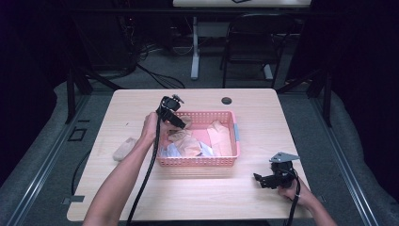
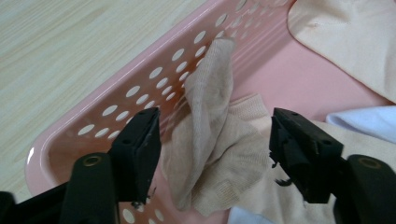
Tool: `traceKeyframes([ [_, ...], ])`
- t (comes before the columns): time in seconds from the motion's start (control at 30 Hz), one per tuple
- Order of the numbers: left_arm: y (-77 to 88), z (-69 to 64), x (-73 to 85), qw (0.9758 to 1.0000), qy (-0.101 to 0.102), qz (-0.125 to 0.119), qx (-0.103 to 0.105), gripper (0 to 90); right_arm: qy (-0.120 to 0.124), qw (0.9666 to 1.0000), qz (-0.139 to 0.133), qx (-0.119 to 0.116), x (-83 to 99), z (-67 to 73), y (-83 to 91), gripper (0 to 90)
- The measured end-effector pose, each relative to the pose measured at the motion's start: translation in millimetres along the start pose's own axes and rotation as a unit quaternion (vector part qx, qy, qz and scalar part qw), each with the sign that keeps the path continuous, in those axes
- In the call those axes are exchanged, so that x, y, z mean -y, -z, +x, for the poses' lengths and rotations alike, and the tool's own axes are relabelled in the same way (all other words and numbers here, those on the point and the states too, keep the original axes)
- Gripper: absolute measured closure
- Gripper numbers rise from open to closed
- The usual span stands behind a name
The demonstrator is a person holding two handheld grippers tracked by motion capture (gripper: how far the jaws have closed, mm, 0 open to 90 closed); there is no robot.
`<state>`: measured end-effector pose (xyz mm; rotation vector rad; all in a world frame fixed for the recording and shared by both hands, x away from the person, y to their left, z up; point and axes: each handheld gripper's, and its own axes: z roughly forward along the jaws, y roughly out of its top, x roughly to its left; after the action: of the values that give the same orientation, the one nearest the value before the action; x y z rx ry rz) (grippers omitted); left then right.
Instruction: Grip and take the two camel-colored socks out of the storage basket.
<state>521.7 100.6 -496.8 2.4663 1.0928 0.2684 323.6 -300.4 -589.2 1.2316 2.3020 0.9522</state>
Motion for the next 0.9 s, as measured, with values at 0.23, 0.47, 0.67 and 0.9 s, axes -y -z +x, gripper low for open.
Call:
traceKeyframes([
  [0.23, -7.7, -4.0, -5.1, 0.9995, 0.002, 0.028, -0.012, 44.5, 0.001, 1.0000, 0.001, 0.001, 0.0, -0.1, 0.2, 0.0],
  [0.47, -14.5, -5.2, -5.2, 0.9989, 0.012, 0.039, -0.025, 55.2, 0.001, 1.0000, 0.000, 0.001, 0.0, -0.1, 0.1, 0.0],
  [0.67, -16.5, -5.8, -3.8, 0.9986, 0.011, 0.047, -0.023, 73.5, 0.001, 1.0000, 0.000, 0.001, 0.0, -0.1, 0.1, 0.0],
  [0.9, -9.9, -10.3, -0.7, 0.9992, 0.002, 0.037, -0.010, 87.3, 0.001, 1.0000, 0.000, 0.001, 0.0, -0.1, 0.0, 0.0],
])
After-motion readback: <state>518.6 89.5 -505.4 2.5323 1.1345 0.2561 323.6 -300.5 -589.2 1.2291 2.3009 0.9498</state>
